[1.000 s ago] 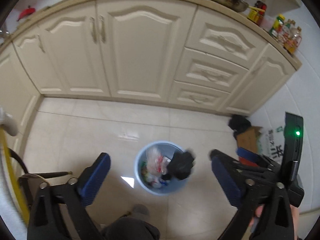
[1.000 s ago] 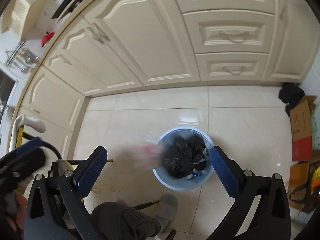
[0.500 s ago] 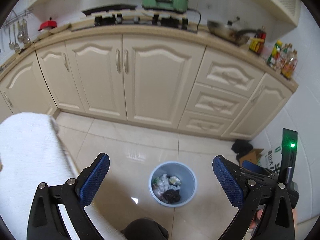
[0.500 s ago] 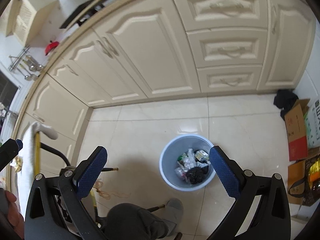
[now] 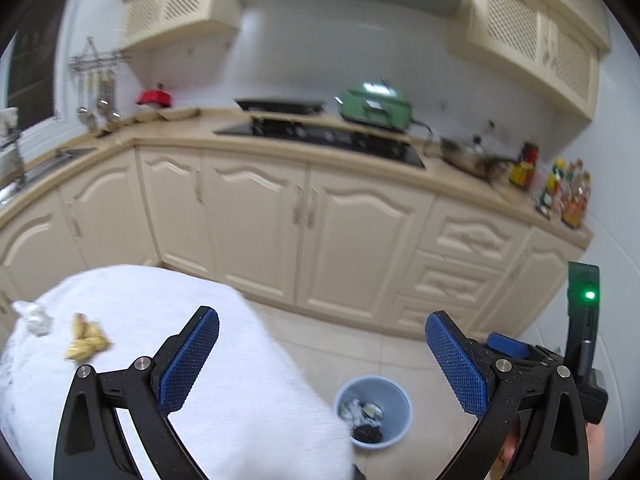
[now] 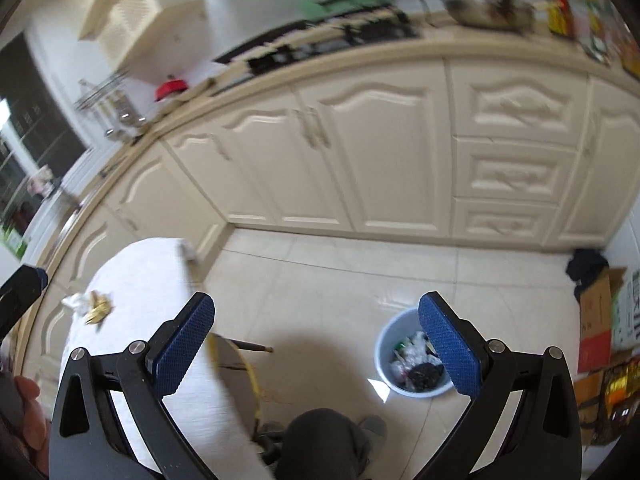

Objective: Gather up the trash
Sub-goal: 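Swing both open tools back over the table, then grasp the yellow snack wrapper with the right tool while the left tool grasps the brown lump, then carry wrapper and lump to the blue bin and release them, then swing both open tools back over the table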

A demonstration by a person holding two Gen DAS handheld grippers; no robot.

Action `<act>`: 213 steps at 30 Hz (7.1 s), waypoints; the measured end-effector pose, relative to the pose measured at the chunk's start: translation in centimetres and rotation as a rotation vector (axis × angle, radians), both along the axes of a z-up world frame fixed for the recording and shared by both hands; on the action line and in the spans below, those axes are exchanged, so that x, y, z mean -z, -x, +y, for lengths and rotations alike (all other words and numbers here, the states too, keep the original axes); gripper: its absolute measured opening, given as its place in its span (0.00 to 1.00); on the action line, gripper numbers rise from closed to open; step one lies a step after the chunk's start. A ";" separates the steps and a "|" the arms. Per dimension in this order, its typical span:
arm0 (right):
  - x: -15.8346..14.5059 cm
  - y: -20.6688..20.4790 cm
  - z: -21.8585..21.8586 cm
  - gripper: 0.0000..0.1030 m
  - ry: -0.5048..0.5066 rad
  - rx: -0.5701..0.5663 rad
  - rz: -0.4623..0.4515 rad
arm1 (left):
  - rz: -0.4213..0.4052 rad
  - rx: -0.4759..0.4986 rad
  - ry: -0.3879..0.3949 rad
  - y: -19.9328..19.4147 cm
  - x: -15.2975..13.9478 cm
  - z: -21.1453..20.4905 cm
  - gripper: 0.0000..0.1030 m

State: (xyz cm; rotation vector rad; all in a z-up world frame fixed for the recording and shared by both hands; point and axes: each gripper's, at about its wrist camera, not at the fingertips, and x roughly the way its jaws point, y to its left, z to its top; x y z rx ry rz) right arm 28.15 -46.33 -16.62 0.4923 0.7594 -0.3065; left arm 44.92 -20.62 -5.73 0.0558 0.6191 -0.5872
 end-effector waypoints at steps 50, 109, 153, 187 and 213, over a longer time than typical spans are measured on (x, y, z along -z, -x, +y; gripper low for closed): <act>4.7 -20.9 33.4 1.00 0.135 -0.686 0.111 | 0.180 -0.582 -0.014 0.9 4.6 25.5 0.99; 6.2 -16.6 23.1 0.73 0.087 -0.588 0.078 | 0.206 -0.338 -0.060 -12.2 14.4 15.2 0.14; -6.7 5.3 6.5 0.73 0.159 -0.182 -0.202 | -0.056 0.096 0.046 13.0 1.0 3.7 0.14; 12.7 4.3 -13.9 0.77 -0.178 0.169 0.086 | 0.452 0.368 -0.205 -12.4 17.0 -28.1 0.25; 4.0 4.1 -8.0 1.00 -0.078 0.174 -0.005 | 0.116 0.170 -0.099 -12.2 4.1 -20.5 0.99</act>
